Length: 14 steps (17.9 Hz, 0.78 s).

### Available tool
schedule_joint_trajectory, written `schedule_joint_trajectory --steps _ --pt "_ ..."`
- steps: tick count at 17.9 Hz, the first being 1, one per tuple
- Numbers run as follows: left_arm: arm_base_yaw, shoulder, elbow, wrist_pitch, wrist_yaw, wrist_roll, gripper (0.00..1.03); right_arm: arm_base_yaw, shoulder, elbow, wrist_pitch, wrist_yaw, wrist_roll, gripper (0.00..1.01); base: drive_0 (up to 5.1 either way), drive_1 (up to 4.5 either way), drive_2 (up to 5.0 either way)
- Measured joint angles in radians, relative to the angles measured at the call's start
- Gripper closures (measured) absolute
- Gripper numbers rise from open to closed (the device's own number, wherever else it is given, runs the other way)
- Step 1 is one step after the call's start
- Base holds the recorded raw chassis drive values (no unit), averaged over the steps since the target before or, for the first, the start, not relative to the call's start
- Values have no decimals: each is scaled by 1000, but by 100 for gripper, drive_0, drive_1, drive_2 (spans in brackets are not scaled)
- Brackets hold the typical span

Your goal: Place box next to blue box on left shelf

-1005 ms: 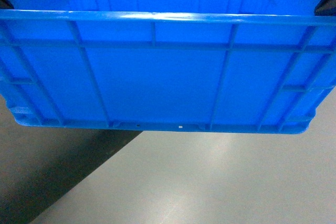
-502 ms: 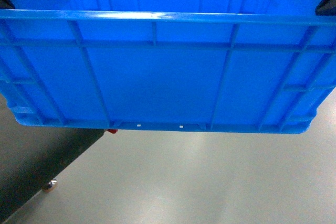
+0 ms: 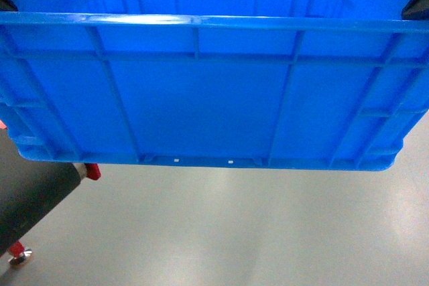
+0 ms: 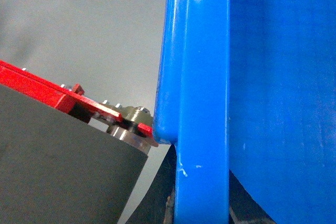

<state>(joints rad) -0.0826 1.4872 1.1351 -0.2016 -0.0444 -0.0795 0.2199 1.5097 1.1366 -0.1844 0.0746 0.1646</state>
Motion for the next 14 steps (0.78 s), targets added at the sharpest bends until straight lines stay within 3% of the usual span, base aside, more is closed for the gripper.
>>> schedule_joint_trajectory --steps 14 --pt "0 0 0 0 0 0 97 0 0 0 -1 0 0 93 -147 -147 -147"
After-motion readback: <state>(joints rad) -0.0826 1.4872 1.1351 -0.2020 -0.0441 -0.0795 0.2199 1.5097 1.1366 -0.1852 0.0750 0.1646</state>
